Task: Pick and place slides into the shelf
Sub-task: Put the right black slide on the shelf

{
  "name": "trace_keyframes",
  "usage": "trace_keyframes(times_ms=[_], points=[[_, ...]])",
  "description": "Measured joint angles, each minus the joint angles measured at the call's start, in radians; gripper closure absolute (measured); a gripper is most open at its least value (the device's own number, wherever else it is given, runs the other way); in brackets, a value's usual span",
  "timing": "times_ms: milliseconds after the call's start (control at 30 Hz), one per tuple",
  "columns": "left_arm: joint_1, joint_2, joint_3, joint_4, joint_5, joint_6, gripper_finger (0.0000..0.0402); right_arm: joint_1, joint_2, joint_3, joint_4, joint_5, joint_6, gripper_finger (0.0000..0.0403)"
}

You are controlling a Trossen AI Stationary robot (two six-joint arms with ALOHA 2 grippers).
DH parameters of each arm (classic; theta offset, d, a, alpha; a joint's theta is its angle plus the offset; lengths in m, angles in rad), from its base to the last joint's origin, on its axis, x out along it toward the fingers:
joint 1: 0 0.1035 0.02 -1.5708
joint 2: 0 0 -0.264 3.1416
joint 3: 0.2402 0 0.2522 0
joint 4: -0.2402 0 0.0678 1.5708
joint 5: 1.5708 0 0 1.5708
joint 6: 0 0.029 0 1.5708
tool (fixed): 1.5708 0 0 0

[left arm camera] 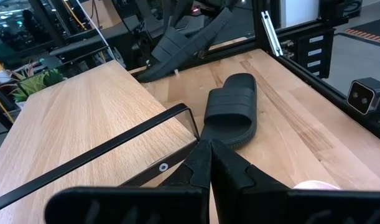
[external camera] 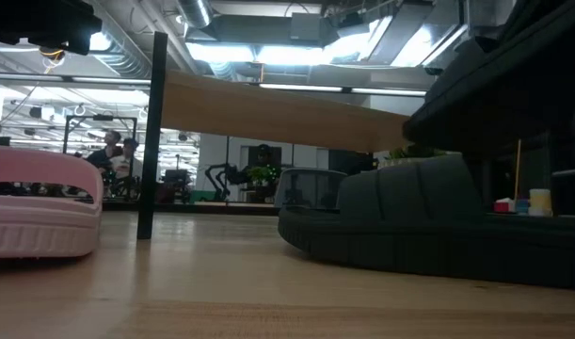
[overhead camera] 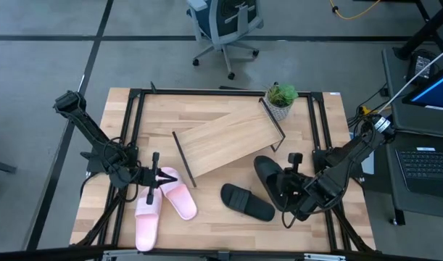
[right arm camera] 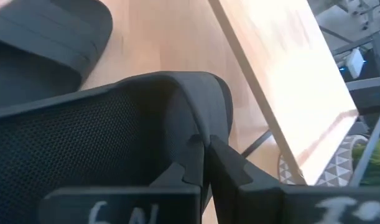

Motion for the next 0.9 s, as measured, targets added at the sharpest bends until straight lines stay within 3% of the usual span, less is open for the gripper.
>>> trace_keyframes(times_ms=[467, 900], points=[[0.0, 0.0, 0.0, -0.003, 0.0, 0.0, 0.0401, 0.0, 0.0, 0.221, -0.194, 0.089, -0.078, 0.0391], [0.0, 0.0, 0.0, -0.005, 0.0, 0.002, 0.0401, -0.089, 0.0, 0.294, -0.292, 0.156, -0.236, 0.0391]])
